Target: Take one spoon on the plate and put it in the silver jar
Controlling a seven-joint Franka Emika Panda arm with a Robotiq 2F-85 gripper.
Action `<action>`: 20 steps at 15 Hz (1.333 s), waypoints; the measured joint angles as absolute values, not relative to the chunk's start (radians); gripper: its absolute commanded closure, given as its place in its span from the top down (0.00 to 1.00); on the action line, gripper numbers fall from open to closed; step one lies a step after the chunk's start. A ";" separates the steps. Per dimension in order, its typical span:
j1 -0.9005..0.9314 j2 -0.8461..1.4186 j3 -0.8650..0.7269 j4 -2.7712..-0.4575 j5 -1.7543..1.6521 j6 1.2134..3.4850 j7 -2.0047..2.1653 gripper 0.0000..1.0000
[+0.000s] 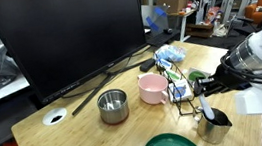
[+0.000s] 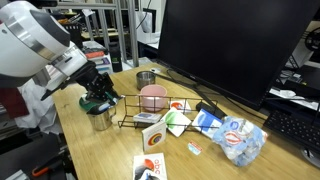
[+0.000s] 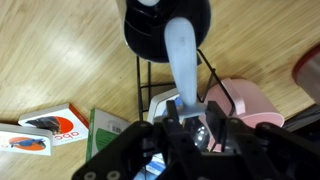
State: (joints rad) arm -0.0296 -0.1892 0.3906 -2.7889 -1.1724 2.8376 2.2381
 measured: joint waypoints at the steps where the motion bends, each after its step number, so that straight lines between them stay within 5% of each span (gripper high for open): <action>1: -0.023 -0.182 0.391 -2.789 -1.172 2.843 2.238 0.10; 16: -0.004 -0.148 0.389 -2.789 -1.172 2.856 2.238 0.10; 18: -0.002 -0.148 0.389 -2.789 -1.172 2.855 2.238 0.22; 20: -0.002 -0.148 0.389 -2.789 -1.172 2.855 2.238 0.52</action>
